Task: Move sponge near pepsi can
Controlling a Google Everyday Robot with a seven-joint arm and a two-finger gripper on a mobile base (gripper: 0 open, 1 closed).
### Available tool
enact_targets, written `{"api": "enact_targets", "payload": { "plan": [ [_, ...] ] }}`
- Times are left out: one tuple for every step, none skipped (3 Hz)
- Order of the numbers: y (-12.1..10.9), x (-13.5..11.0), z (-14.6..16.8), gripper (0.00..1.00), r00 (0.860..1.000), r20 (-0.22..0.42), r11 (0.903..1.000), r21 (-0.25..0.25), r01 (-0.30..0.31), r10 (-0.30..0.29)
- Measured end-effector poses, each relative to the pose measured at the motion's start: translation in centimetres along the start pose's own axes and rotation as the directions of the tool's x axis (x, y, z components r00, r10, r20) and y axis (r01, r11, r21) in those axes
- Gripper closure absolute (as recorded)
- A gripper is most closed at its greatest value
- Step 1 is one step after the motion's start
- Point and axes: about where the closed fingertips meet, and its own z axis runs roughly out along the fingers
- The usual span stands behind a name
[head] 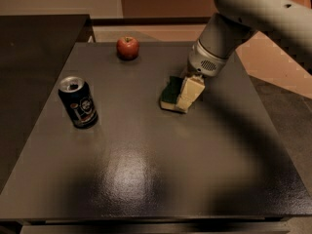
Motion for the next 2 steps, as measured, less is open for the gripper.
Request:
{"api": "enact_targets", "payload": {
  "plan": [
    [1.2, -2.6, -0.9, 1.0, 0.998, 0.025, 0.9979, -0.022, 0.061, -0.06],
    [2.9, -5.1, -1.2, 1.0, 0.991, 0.035, 0.9903, -0.039, 0.134, -0.132]
  ]
}}
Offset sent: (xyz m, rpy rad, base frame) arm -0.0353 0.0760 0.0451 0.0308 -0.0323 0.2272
